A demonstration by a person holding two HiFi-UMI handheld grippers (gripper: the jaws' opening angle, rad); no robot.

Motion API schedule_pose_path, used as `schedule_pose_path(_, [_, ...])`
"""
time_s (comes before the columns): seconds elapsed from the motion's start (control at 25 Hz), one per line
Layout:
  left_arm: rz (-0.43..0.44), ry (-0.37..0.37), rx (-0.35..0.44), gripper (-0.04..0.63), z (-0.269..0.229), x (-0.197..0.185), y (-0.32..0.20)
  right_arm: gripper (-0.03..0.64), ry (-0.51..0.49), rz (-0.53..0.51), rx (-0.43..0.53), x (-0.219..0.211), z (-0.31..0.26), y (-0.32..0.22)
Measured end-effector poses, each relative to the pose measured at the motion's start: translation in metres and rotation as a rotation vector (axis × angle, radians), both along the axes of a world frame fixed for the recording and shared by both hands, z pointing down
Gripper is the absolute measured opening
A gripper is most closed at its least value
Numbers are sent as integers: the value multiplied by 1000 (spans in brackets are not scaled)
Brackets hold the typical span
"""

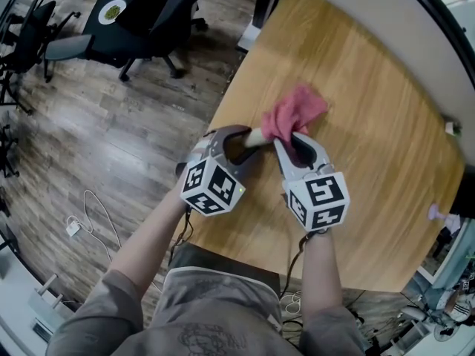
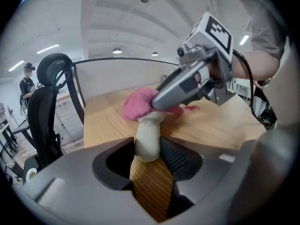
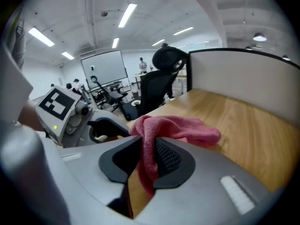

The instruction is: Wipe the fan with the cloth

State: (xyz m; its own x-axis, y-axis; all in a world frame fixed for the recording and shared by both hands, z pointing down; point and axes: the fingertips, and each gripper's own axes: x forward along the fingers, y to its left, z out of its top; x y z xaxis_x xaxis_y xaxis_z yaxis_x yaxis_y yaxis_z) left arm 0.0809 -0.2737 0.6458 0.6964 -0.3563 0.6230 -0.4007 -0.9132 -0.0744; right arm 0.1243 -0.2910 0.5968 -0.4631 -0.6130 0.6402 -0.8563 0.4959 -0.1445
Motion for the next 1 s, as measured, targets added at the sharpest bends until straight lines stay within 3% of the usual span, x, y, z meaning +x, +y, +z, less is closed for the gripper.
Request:
schedule_pose_path(0.2, [-1, 1, 1, 175, 0, 0, 0, 86, 20, -214, -58, -49, 14, 19])
schedule_pose_path(0.32, [9, -2, -3, 173, 1, -2, 1, 80, -21, -241, -95, -53, 17, 23])
schedule_pose_path(0.52, [17, -4, -4, 173, 1, -1, 2, 80, -42, -148, -75, -21, 5, 12])
schedule_pose_path(0.68, [26, -7, -3, 173, 0, -1, 2, 83, -73, -17, -61, 14, -3, -2])
schedule_pose_path(0.88, [27, -5, -4, 173, 1, 0, 3, 83, -2, 151, -17, 60, -5, -22])
schedule_pose_path(1.0, [27, -3, -5, 173, 1, 0, 2, 83, 20, 192, -4, 62, -5, -24])
